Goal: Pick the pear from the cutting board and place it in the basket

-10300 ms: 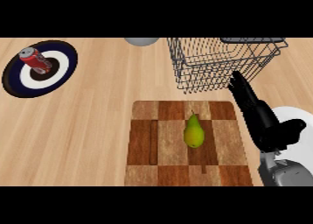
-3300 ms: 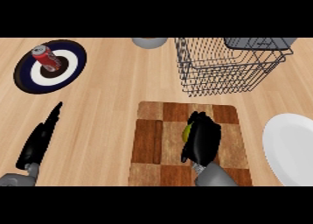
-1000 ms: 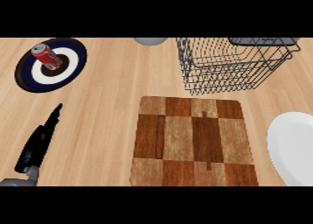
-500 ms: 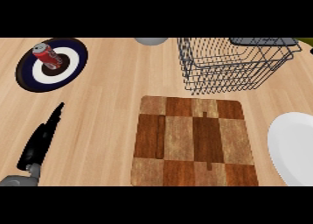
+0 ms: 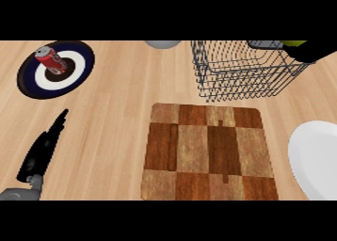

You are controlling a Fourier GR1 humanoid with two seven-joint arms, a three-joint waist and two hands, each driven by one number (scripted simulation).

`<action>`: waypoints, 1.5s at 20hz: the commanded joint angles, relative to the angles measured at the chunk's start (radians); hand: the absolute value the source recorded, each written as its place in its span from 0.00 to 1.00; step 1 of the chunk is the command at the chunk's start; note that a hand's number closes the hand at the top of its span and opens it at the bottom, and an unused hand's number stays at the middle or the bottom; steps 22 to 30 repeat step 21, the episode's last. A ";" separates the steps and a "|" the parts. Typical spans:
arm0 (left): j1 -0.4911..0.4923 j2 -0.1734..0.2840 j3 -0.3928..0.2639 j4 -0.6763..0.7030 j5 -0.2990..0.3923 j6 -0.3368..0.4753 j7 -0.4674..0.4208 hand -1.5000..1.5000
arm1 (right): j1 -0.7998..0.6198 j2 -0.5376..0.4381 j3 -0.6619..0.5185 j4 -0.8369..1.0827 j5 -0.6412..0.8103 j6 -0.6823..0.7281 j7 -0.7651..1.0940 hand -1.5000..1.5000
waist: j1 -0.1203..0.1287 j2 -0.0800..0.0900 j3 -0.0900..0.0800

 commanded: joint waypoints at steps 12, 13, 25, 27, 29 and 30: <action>0.007 -0.006 0.045 0.026 -0.025 -0.033 -0.043 0.50 | -0.113 0.222 -0.110 0.353 0.134 -0.257 -0.162 0.00 | 0.000 0.003 0.001; 0.009 -0.015 0.035 -0.043 -0.006 -0.046 0.026 0.50 | -0.078 0.233 -0.131 0.326 0.129 -0.318 -0.169 0.00 | -0.001 0.000 0.001; 0.013 -0.036 0.040 -0.003 -0.041 -0.018 0.001 0.50 | -0.029 0.153 -0.314 0.360 0.050 -0.362 -0.104 0.00 | -0.018 -0.001 0.001; 0.013 -0.036 0.040 -0.003 -0.041 -0.018 0.001 0.50 | -0.029 0.153 -0.314 0.360 0.050 -0.362 -0.104 0.00 | -0.018 -0.001 0.001; 0.013 -0.036 0.040 -0.003 -0.041 -0.018 0.001 0.50 | -0.029 0.153 -0.314 0.360 0.050 -0.362 -0.104 0.00 | -0.018 -0.001 0.001; 0.013 -0.036 0.040 -0.003 -0.041 -0.018 0.001 0.50 | -0.029 0.153 -0.314 0.360 0.050 -0.362 -0.104 0.00 | -0.018 -0.001 0.001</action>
